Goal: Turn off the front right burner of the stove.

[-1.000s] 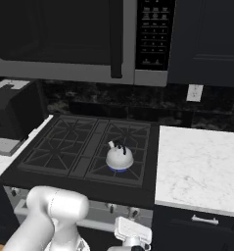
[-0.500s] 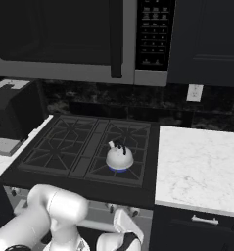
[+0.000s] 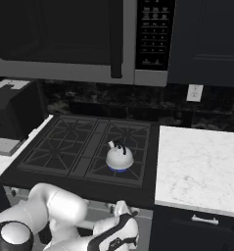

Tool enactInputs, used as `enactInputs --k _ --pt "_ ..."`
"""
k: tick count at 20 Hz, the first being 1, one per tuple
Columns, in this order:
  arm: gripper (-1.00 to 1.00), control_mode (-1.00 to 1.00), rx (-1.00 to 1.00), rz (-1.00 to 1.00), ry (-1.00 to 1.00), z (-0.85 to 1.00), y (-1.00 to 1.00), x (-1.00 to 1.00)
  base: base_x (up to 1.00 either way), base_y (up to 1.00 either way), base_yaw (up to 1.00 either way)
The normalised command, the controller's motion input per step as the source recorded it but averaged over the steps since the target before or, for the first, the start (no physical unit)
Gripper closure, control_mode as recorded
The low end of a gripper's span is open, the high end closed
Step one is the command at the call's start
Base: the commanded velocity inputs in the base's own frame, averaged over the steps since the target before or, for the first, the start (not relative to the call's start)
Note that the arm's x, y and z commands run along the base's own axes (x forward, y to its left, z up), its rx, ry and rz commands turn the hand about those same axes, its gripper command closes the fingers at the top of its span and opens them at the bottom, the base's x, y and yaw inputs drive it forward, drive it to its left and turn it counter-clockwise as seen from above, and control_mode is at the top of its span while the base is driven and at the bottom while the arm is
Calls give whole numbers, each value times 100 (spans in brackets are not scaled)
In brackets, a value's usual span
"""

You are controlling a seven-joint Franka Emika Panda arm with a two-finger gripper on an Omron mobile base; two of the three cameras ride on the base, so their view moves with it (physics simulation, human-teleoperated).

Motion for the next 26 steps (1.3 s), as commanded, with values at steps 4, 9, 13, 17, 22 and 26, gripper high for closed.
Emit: enactInputs --k 4,9,13,17,22,26 --pt "100 -100 54 -19 25 94 -4 7 0 0 0" --pt "100 -100 74 -23 21 90 -7 7 0 0 0" --pt "100 -100 88 -30 16 76 -18 0 0 0 0" --pt "100 -100 94 -34 13 57 -19 0 0 0 0" --pt "100 -100 96 -35 13 42 -13 0 0 0 0" --pt "100 -100 95 -36 12 39 -11 0 0 0 0"
